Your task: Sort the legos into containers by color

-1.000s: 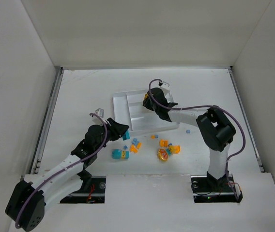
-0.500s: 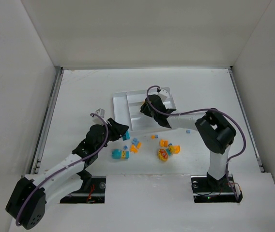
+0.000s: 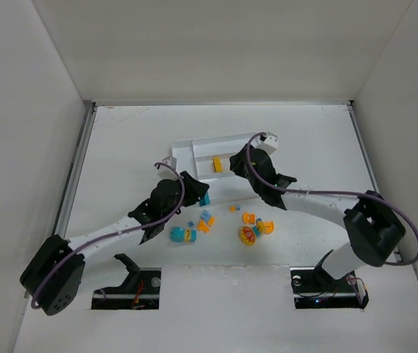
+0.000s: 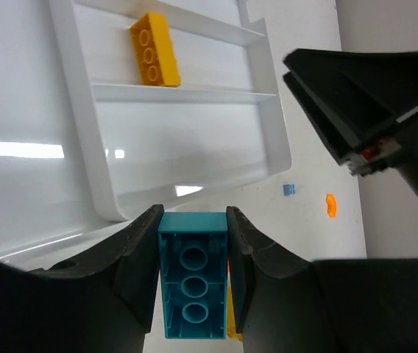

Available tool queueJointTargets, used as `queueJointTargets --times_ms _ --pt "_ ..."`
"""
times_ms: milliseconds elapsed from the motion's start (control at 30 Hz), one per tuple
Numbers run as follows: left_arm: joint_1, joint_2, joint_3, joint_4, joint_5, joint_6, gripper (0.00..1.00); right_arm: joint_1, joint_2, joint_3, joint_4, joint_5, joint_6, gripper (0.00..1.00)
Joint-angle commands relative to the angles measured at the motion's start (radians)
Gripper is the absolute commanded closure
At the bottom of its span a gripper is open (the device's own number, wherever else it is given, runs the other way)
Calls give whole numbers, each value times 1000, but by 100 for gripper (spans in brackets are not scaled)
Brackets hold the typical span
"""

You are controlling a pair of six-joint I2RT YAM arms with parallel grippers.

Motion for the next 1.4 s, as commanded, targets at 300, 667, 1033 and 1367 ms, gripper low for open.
queueJointTargets --times_ms 300,667,1033,1367 --pt "-73 440 232 361 -123 156 78 17 -375 -324 56 122 -181 69" --pt "-90 602 298 472 -198 225 74 181 -472 -456 59 163 -124 61" --pt "-91 567 254 395 -247 253 53 261 -518 -458 -96 265 -104 35" --pt "-102 351 149 318 -234 228 55 345 -598 -418 -435 344 14 50"
